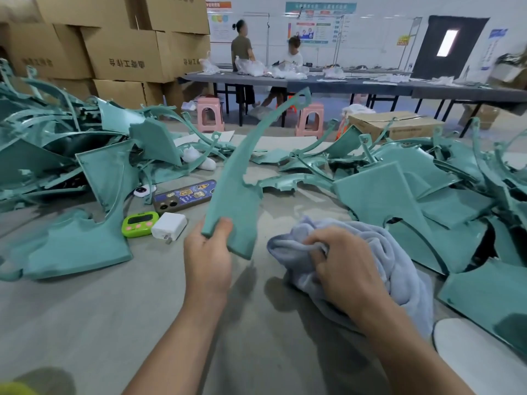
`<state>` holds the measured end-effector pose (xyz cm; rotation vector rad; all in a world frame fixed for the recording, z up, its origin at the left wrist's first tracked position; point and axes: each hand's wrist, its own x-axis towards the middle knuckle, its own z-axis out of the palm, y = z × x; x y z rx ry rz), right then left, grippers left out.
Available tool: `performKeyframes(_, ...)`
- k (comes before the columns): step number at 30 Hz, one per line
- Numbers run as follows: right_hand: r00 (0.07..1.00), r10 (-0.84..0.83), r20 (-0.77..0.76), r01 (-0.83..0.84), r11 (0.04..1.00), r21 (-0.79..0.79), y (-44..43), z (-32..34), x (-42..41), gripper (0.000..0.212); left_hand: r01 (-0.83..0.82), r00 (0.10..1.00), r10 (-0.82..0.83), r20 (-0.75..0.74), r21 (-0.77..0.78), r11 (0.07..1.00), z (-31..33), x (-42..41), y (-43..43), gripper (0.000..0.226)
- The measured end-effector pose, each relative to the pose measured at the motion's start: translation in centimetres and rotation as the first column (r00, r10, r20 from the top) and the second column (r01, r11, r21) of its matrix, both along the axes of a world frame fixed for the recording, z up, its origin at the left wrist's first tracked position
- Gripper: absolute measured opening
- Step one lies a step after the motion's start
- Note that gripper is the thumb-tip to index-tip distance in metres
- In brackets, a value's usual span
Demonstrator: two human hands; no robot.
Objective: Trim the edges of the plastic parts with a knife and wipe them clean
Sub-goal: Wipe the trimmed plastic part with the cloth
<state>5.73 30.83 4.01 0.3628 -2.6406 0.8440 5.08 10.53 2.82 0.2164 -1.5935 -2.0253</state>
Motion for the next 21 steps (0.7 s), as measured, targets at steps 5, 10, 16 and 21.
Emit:
performKeyframes(5,0.934,-0.109,-0.341,-0.044,0.911,-0.410,-1.5,1.3,1.9,0.025,0.090,0.995,-0.095,-0.017,-0.197,0.976,0.3,0.5,2.0,0.029)
performKeyframes(10,0.956,0.184,-0.227,-0.244,0.929,-0.278,-5.5,0.3,2.7,0.024,0.376,0.925,-0.379,-0.016,-0.106,0.921,-0.4,0.8,3.8,0.019)
performKeyframes(16,0.973,-0.003,-0.231,-0.063,0.958,-0.279,-5.1,0.7,0.0,0.018,0.269,0.957,-0.274,0.095,0.056,0.961,-1.2,0.3,4.3,0.037)
performKeyframes(21,0.948,-0.162,-0.274,0.179,0.983,0.038,-4.1,1.5,0.9,0.023,0.202,0.977,-0.198,0.084,-0.041,0.979,-0.7,1.0,4.2,0.038)
